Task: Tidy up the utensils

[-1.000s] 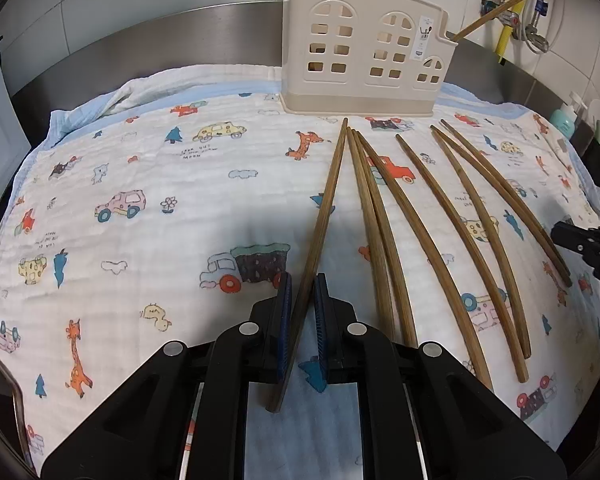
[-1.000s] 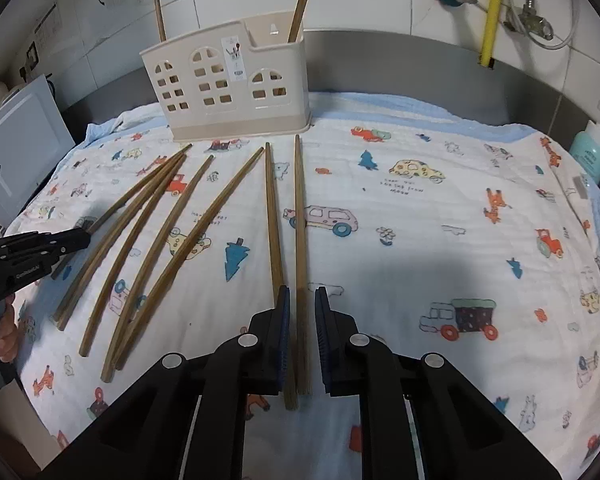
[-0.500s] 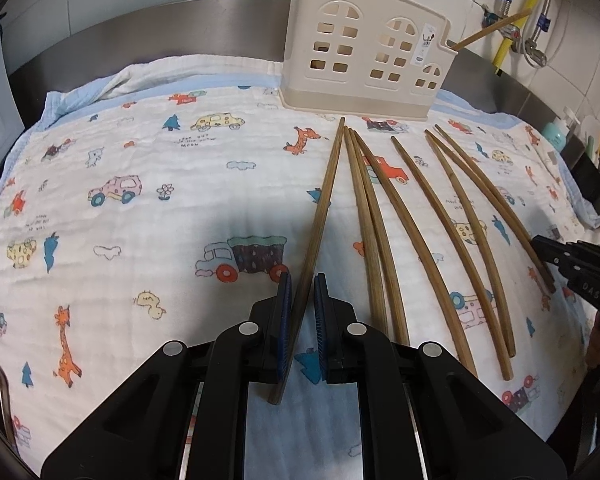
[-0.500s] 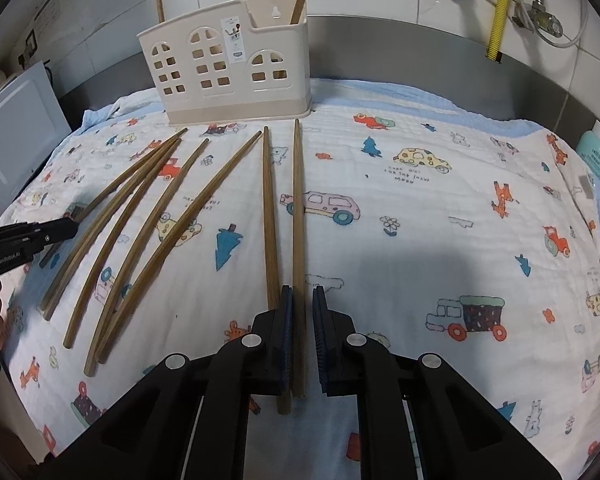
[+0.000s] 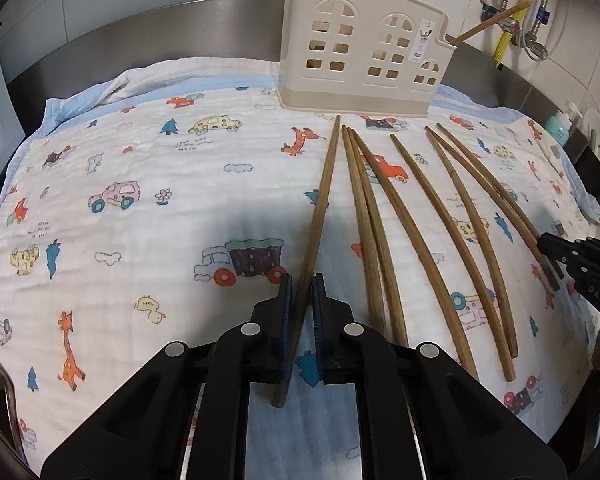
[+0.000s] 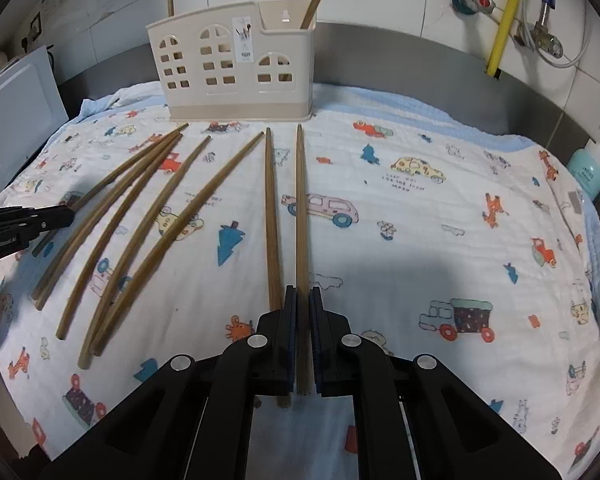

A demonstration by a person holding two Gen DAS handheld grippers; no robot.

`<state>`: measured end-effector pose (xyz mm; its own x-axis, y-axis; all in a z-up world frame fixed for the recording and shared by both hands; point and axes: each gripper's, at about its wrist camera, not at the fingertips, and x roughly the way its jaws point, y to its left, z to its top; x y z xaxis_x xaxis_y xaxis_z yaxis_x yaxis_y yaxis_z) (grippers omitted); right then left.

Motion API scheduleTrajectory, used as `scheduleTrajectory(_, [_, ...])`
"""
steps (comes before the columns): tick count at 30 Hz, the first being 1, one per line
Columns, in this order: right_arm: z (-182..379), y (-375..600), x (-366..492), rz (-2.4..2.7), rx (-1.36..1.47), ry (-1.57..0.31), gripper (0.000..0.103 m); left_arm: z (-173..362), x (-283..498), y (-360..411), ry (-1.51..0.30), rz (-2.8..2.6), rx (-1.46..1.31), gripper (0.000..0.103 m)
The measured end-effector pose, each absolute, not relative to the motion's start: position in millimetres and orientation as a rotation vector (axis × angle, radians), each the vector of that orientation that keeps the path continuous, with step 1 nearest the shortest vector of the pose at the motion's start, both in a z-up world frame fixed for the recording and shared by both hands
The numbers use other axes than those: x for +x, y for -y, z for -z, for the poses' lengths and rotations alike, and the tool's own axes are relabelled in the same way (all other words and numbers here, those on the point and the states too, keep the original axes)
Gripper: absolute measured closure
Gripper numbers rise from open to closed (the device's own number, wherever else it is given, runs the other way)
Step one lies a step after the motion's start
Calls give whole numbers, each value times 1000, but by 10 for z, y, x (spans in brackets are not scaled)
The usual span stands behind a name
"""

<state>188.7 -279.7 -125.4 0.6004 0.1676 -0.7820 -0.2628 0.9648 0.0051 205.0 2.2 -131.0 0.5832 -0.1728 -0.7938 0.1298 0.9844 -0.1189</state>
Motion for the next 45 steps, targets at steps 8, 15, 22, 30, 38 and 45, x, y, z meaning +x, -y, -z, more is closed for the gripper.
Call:
scheduleTrajectory(8, [853, 2833, 1744, -249, -115, -792, 97, 1106, 2016, -106, -878, 210, -80, 96])
scheduleTrajectory(15, [395, 2813, 1667, -281, -93, -689, 97, 859, 1951, -174, -808, 242, -115, 97])
scheduleTrajectory(22, [34, 2753, 1678, -315, -71, -625, 97, 616, 1892, -243, -733, 261, -139, 97])
scheduleTrajectory(30, [-270, 2641, 1744, -370, -48, -583, 97, 333, 1924, -241, -668, 302, -146, 97])
scheduleTrajectory(38, [-698, 2617, 1974, -411, -34, -549, 97, 9, 2074, -195, -632, 317, -100, 97])
scheduleTrajectory(45, [-1147, 2600, 2252, -407, -73, -529, 97, -277, 2239, -132, -613, 334, -62, 98])
